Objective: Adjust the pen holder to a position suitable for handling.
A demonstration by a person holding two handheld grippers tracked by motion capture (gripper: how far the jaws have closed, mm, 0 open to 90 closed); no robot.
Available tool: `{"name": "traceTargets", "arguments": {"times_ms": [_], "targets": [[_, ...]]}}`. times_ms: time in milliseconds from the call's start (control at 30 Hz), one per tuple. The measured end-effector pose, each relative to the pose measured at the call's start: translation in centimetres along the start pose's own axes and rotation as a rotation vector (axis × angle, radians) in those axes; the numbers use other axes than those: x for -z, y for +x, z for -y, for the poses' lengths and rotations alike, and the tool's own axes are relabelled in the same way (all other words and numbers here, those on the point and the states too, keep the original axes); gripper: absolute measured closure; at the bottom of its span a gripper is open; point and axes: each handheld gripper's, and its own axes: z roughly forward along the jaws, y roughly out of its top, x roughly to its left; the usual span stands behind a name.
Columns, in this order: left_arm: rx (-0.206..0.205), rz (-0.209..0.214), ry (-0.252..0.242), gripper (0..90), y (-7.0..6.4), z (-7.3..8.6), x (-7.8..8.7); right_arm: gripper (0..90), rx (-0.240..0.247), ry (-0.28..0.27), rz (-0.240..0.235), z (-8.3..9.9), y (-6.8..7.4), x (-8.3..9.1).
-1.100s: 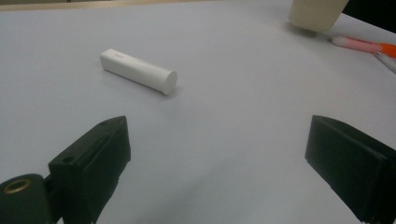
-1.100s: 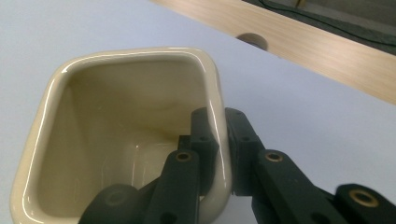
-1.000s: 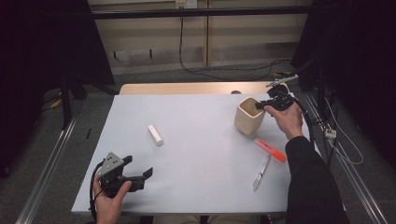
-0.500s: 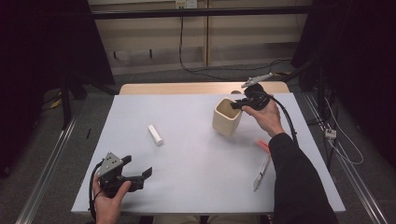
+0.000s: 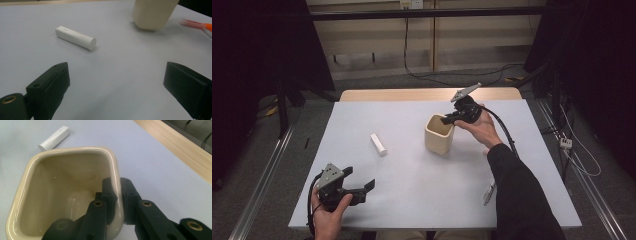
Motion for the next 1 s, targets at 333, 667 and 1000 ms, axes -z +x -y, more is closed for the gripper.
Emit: {"name": "traceTargets", "arguments": {"times_ms": [333,667,1000], "targets": [[0.001,-0.001,0.0,6.8,0.0,0.0,0.1,82.1,0.037,0.01,-0.046,-1.4,1.0,-2.7],[0.001,0.004,-0.004,6.8,-0.1,0.0,0.0,70.2,-0.075,-0.008,0.039,-1.1,1.6,-2.7],[0.001,0.004,0.004,6.8,-0.1,0.0,0.0,50.3,-0.197,0.026,0.202,-0.9,3.5,-2.6]]}}
